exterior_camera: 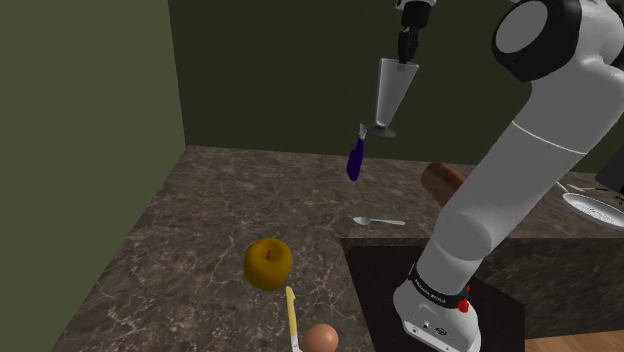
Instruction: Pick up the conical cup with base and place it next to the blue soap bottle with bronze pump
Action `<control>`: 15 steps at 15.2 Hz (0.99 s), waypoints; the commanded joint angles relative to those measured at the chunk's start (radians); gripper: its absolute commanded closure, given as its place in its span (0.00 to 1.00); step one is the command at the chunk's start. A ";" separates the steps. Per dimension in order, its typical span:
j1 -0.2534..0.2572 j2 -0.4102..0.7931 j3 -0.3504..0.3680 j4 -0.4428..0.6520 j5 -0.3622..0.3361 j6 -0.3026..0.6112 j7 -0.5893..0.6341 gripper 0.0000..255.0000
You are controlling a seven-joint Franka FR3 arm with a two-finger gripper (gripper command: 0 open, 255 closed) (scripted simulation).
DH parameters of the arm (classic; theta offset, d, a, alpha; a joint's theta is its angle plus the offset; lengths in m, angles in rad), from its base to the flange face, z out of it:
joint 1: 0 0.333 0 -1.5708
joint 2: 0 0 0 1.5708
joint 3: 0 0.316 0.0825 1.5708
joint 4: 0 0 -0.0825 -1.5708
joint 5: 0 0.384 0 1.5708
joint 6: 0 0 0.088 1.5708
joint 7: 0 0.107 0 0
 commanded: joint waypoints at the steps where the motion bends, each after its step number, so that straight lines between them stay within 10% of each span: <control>1: 0.022 -0.083 0.046 -0.085 -0.022 0.014 0.071 1.00; 15: 0.082 -0.405 0.350 -0.400 0.056 0.029 0.473 1.00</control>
